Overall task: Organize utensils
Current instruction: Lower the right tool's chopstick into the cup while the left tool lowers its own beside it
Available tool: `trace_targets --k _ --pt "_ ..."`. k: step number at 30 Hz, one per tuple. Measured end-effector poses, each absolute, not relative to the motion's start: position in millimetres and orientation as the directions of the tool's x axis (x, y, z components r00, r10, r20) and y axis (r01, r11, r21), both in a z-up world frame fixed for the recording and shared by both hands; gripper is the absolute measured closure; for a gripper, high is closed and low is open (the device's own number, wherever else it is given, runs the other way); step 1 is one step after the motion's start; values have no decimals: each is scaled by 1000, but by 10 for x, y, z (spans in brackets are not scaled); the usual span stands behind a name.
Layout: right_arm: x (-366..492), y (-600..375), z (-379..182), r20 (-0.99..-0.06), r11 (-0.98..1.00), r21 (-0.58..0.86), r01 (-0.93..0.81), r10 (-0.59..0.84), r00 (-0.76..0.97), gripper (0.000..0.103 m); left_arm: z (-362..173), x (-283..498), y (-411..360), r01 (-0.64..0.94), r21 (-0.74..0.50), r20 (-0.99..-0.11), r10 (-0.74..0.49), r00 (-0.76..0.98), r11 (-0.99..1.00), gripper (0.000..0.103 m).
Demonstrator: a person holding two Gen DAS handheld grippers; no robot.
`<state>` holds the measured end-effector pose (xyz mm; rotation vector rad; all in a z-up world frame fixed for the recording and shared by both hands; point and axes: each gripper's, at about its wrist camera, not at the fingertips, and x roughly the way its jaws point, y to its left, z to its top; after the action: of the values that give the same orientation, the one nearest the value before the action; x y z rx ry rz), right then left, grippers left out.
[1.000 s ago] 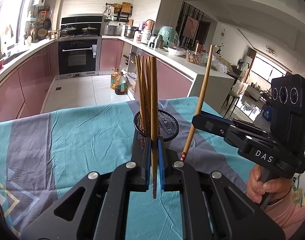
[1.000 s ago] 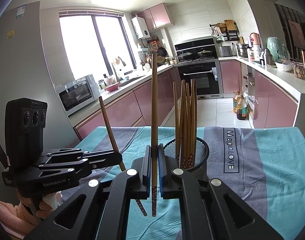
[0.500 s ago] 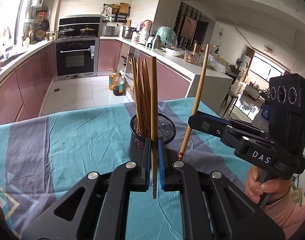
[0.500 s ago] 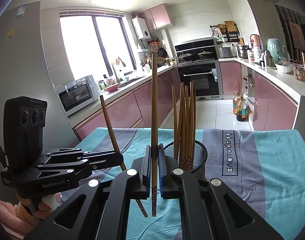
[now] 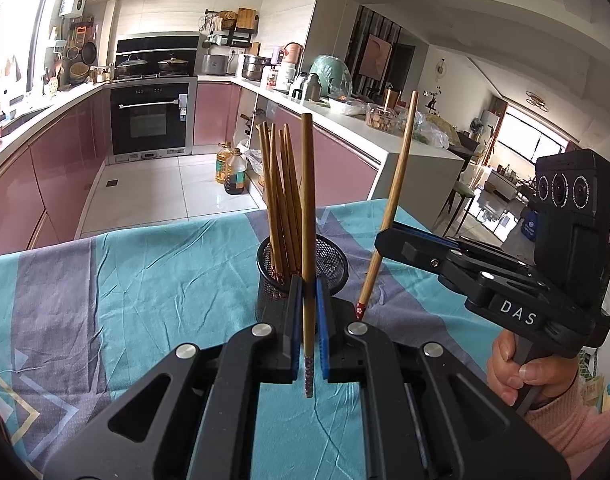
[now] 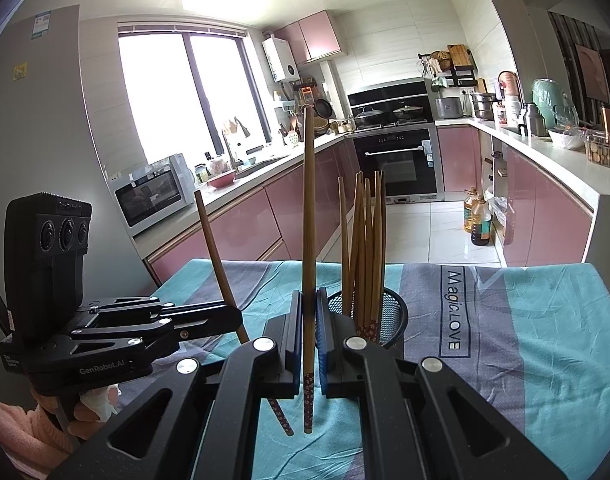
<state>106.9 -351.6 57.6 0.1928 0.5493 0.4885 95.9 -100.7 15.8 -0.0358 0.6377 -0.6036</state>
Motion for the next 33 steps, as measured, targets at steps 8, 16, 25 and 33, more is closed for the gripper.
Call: trace_targets --k 8,16,25,33 --pt "1078 -3510 586 -450 869 298 -395 493 745 97 208 949 -1020 522 -207 -538 -542 645 827 96" --pt "1089 -3496 613 -443 868 296 -400 495 747 97 293 922 -1047 525 -199 -529 -542 653 827 96" --pt "1087 -3511 645 -429 868 287 -405 495 756 97 378 931 -1060 529 -194 -516 -544 661 826 96" --pt "1121 -3535 717 -410 870 274 -411 492 768 97 454 943 -1064 531 -191 -501 -548 671 825 96"
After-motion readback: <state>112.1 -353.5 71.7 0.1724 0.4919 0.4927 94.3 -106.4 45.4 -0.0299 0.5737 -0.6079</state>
